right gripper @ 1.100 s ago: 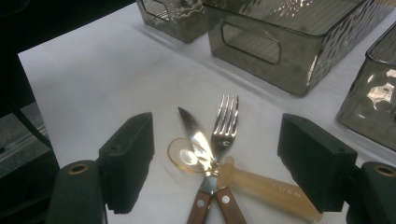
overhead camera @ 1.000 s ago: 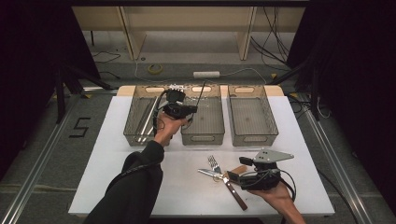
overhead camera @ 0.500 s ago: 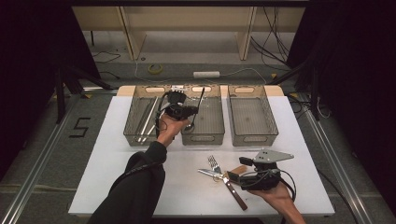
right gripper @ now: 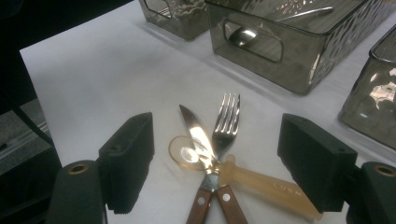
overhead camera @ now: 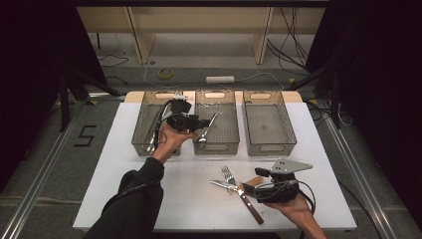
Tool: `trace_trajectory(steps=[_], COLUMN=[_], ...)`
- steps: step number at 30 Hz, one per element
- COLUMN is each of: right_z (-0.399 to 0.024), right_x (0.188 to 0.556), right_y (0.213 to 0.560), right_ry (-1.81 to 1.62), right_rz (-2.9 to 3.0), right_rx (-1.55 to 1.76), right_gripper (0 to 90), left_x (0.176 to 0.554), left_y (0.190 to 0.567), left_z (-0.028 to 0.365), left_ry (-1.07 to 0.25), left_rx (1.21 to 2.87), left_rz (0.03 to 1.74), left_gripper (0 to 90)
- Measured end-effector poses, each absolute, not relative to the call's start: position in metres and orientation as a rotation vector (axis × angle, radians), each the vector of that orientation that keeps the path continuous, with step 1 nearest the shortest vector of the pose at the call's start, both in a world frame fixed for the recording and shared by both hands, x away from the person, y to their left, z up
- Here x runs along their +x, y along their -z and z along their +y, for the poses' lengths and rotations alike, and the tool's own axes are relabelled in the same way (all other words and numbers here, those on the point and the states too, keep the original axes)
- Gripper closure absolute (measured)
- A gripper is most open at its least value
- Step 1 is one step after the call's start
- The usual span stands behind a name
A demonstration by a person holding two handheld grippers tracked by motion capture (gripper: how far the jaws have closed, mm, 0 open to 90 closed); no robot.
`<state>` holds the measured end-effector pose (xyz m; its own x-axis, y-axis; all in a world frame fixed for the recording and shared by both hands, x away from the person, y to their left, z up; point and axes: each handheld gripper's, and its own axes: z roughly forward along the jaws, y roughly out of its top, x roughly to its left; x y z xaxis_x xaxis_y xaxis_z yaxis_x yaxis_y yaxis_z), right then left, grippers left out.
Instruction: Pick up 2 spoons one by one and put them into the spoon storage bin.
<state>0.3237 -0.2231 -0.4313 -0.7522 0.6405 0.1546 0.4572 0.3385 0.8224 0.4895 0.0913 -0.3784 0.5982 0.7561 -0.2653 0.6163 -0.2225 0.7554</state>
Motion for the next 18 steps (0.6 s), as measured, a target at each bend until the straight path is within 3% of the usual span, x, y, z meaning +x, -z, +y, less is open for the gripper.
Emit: trace_trajectory(steps=[18], right_z=[-0.223], right_x=[0.328], right_y=[0.431], right_ry=[-1.338], right_rz=[2.425], right_rx=[0.986], right_gripper=[28.2], left_x=[0.43], left_y=[0.385], left_z=[0.128], left_ry=[-0.229], left_rx=[1.957], left_rz=[1.006], left_gripper=[24.2])
